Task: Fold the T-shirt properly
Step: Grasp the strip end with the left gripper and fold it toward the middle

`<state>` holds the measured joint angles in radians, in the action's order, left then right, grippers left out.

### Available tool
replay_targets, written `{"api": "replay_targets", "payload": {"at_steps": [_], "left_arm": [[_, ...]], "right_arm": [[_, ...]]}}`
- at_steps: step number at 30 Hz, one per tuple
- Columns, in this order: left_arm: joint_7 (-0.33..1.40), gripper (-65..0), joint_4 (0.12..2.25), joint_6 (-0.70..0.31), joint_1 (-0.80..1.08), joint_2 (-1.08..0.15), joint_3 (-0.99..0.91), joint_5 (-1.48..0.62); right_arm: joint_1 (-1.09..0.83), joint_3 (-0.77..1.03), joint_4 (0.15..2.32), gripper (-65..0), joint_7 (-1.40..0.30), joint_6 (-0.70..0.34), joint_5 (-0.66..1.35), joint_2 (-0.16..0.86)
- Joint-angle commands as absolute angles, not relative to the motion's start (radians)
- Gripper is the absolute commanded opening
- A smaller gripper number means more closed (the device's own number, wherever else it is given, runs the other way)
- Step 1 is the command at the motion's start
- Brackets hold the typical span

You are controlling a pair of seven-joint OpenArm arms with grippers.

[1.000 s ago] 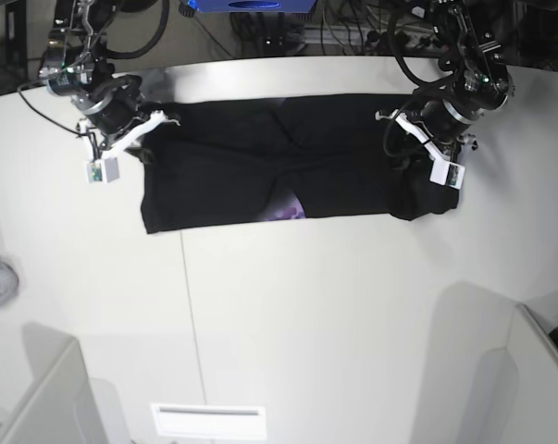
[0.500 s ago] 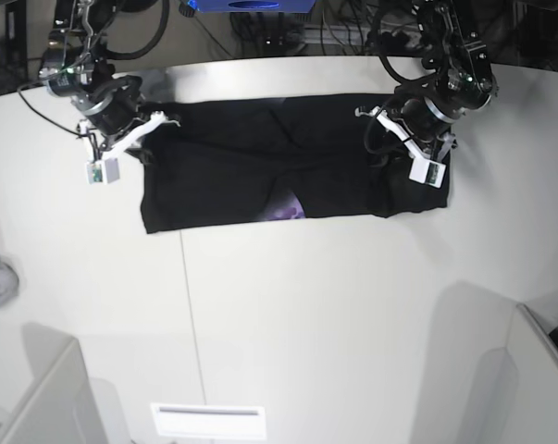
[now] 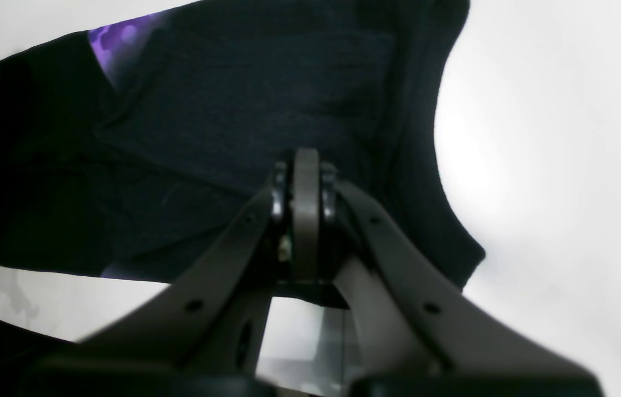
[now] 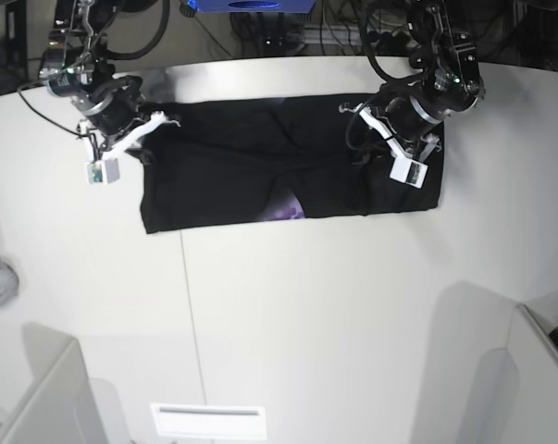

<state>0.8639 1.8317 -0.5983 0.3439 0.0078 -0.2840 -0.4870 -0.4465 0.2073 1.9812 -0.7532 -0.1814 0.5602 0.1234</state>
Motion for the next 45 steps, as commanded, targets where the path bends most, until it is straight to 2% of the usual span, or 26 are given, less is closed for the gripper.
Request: {"api": "replay_targets", "payload": {"at_steps": [1,6,26,33,36,39,45], "left_arm": [[0.843,-65.0,1.847,-0.601,0.341,0.007,-0.282,-0.510],[0.843,-65.0,1.847,-0.555,0.337,0.007,-0.282,-0.518],[0.843,-64.5,1.842,-0.555,0.331,0.005,-0.280,-0.519],[0.843,-31.3,1.831,-0.555,0.331,0.001,-0.206,-0.519],[0.843,-21.9,1.799,-0.555,0.328,0.001,-0.124,-0.518],[0.837,-17.3,1.787,-0.555,0.328,0.004,-0.077,-0.518],[0.837,-16.9,1.822,-0.555,0.328,0.004,-0.079,-0.518]], "right_arm": [[-0.443,0.211,1.997,-65.0,-0.734,-0.189,0.572,0.130],[-0.443,0.209,1.997,-65.0,-0.734,-0.189,0.572,0.130],[-0.443,0.209,1.997,-65.0,-0.734,-0.189,0.572,0.130],[-0.443,0.209,1.997,-65.0,-0.734,-0.189,0.572,0.130],[-0.443,0.209,1.997,-65.0,-0.734,-0.189,0.572,0.130],[-0.443,0.209,1.997,-65.0,-0.734,-0.189,0.572,0.130],[-0.444,0.209,1.997,-65.0,-0.734,-0.189,0.572,0.130]]}}
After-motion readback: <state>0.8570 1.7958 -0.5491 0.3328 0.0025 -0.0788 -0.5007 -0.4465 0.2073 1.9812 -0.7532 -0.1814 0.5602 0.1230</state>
